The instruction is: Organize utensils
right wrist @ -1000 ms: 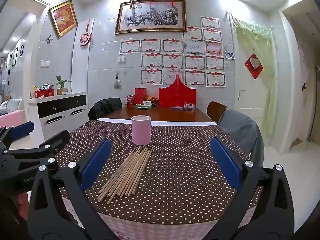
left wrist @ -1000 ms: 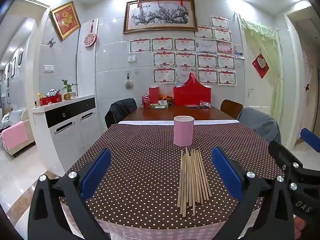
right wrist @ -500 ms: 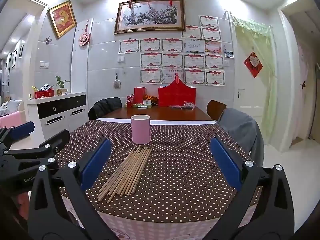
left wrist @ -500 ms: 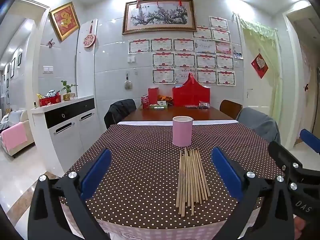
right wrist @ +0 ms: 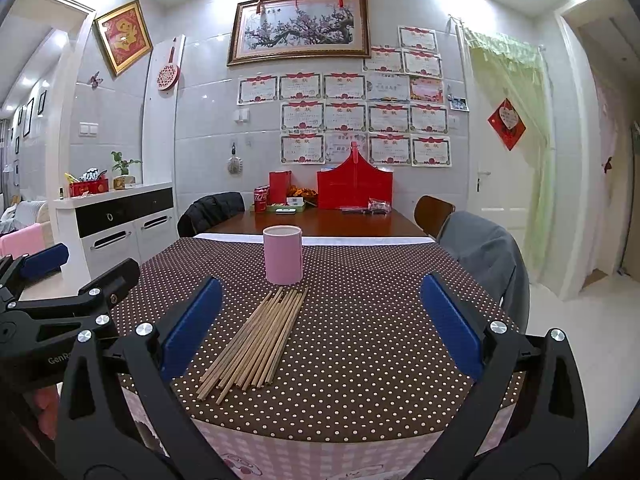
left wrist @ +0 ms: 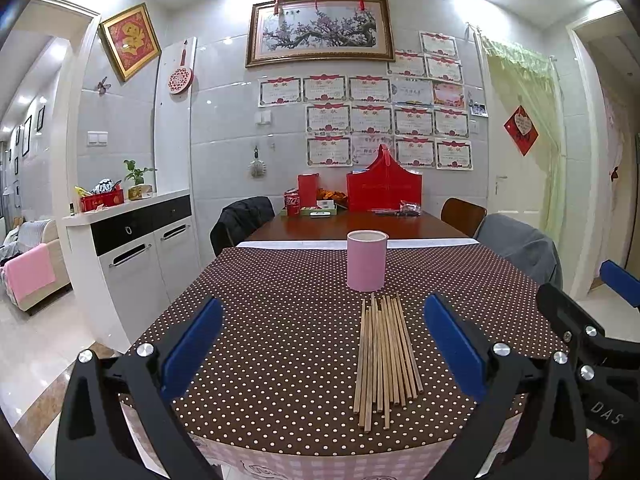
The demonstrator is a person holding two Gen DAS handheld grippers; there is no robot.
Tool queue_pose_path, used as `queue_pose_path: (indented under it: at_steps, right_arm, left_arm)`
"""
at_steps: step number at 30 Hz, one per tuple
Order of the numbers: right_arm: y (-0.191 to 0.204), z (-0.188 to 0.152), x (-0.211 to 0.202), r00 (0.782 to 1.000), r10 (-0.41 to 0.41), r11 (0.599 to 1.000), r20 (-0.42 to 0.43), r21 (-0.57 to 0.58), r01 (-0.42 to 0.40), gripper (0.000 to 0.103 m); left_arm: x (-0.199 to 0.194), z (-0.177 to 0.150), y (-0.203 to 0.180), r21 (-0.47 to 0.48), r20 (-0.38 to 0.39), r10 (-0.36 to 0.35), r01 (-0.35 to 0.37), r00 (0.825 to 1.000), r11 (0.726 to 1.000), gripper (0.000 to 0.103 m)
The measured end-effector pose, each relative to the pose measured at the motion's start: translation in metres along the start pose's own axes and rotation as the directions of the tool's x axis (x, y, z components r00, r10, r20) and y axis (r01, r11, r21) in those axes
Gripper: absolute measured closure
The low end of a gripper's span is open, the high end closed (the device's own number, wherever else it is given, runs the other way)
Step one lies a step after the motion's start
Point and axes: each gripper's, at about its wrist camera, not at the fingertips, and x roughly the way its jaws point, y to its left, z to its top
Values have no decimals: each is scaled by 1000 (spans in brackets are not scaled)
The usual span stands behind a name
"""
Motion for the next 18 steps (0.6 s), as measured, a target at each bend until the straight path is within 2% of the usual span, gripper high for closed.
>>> queue_pose_path:
  at_steps: [18]
  right_arm:
    - [4, -3, 2, 1000, 0, 1000, -6, -2, 0, 5]
  left_arm:
    - [0, 1, 1, -2, -3, 1, -1, 1000, 1000, 4]
